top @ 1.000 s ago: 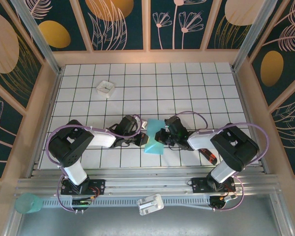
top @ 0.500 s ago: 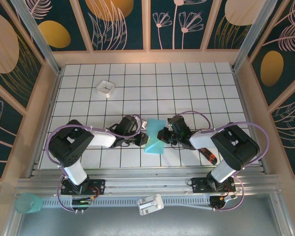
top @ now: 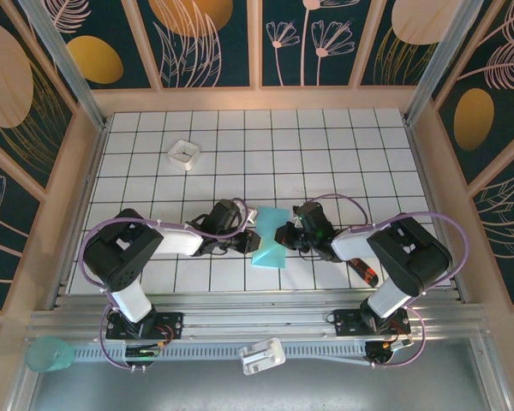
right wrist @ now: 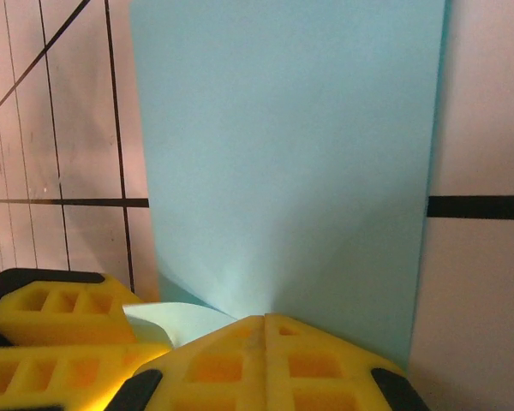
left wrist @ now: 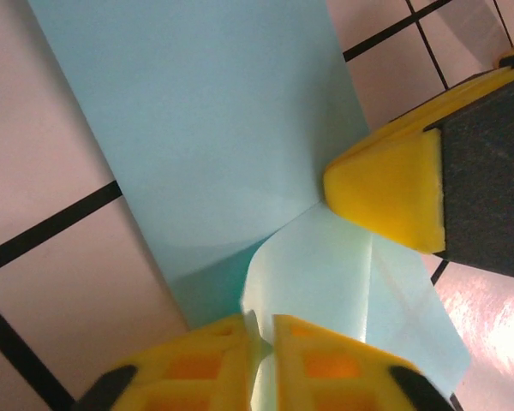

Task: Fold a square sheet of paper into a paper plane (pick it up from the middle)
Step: Fold the triangle a second time at the center of the table.

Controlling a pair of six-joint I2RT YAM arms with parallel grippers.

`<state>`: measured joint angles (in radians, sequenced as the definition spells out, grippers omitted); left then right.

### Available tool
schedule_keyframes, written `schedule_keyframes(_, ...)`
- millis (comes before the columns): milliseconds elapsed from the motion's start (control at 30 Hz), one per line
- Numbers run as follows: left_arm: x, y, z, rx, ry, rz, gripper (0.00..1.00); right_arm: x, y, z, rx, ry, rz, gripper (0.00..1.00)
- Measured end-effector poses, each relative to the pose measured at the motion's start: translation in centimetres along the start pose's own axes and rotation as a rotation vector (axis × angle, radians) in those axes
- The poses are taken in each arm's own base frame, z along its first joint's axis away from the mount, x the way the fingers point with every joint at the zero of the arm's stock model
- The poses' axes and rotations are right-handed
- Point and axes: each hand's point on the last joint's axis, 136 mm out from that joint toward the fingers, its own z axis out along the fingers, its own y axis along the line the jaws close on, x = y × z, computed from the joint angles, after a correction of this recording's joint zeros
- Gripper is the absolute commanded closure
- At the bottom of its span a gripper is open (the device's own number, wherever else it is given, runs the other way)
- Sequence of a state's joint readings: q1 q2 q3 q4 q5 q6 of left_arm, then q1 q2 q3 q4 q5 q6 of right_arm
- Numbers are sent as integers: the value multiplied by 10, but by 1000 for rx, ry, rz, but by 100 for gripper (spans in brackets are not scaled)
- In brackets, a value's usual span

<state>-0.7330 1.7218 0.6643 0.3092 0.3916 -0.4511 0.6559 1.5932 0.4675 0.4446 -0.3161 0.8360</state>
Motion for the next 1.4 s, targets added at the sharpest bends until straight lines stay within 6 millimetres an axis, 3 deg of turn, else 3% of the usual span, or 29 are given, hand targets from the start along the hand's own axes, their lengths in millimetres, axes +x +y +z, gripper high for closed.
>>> schedule_keyframes(167,-15,4,-15,-55,-65,-31,65,0,0,0,-5,-4,-2,100)
schedule_keyframes(267,-30,-4,-33,-53,-133,-41,65,0,0,0,-8,-7,-3,100)
schedule_keyframes(433,-34,-24,-50,4,-183,-85,82,0,0,0,-9,-7,-4,100)
schedule_keyframes(567,-10,-47,-38,62,-103,-88,99,0,0,0,-9,-7,-3,100)
schedule_keyframes(667,10,-56,-22,87,-23,-93,100,0,0,0,-8,-7,-4,100)
schedule_keyframes(767,22,-50,-12,78,27,-111,100,0,0,0,-8,-7,-4,100)
schedule_keyframes(1400,33,-31,6,-5,97,-71,100,0,0,0,-8,-6,-16,100)
